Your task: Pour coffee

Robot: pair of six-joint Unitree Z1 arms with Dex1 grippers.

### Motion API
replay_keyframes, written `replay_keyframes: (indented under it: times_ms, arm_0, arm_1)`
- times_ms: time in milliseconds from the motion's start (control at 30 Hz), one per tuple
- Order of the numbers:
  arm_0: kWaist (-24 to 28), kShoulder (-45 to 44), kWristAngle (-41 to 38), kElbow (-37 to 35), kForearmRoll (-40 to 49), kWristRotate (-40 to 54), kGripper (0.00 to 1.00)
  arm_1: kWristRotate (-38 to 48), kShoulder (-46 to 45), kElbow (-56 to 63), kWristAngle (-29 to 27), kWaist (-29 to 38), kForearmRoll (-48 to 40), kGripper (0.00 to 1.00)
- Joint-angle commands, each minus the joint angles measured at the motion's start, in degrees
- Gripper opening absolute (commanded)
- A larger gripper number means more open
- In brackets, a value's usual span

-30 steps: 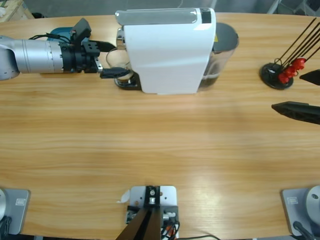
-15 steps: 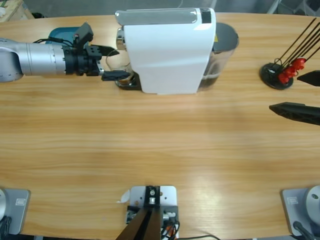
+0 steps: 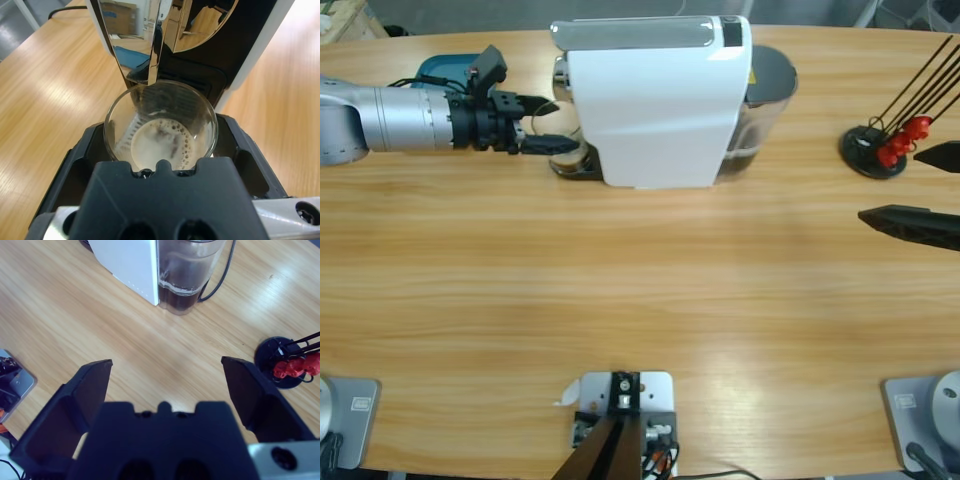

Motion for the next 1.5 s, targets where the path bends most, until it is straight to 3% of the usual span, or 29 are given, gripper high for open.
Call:
replay_keyframes:
  times_ms: [33, 67, 133, 167, 300, 467, 800, 1100, 1500]
  arm_0:
    - [2.25, -1.64, 3.69, 3.80, -1.38, -1.98, 0.378]
    - [2.43, -2.61, 3.91, 3.96, -1.38, -2.14, 0.324]
    - [2.62, -4.28, 4.24, 4.21, -1.35, -2.56, 0.050]
    - [2.76, -4.89, 4.40, 4.40, -1.31, -2.74, 0.028]
    - [3.41, -7.37, 5.29, 5.23, -1.26, -3.56, 0.028]
    - [6.23, -12.57, 12.17, 4.96, 1.87, -6.43, 0.025]
    - [13.59, -14.74, 32.98, 3.33, 6.25, -15.39, 0.025]
    - [17.11, -4.17, 34.70, -4.58, 5.23, -18.98, 0.025]
    - [17.90, 1.96, 35.18, -7.66, 5.24, -20.86, 0.029]
  arm_1:
    - [-0.67, 1.27, 0.97, 1.34, 0.59, -1.23, 0.987]
    - [-0.67, 1.27, 1.13, 1.50, 0.59, -1.58, 0.987]
    - [-0.67, 1.36, 1.34, 1.62, 0.57, -1.94, 0.987]
    - [-0.67, 1.31, 1.34, 1.64, 0.59, -1.97, 0.987]
    - [-0.67, 0.92, 1.43, 1.57, 0.59, -1.97, 0.987]
    - [-0.67, 1.01, 2.04, 1.65, 0.59, -2.90, 0.987]
    - [-0.58, 0.68, 2.57, 1.04, 0.59, -3.55, 0.982]
    - [-0.58, 1.54, 2.48, 1.11, 0.59, -3.61, 0.982]
    - [-0.58, 2.15, 2.75, 1.30, 0.57, -3.82, 0.982]
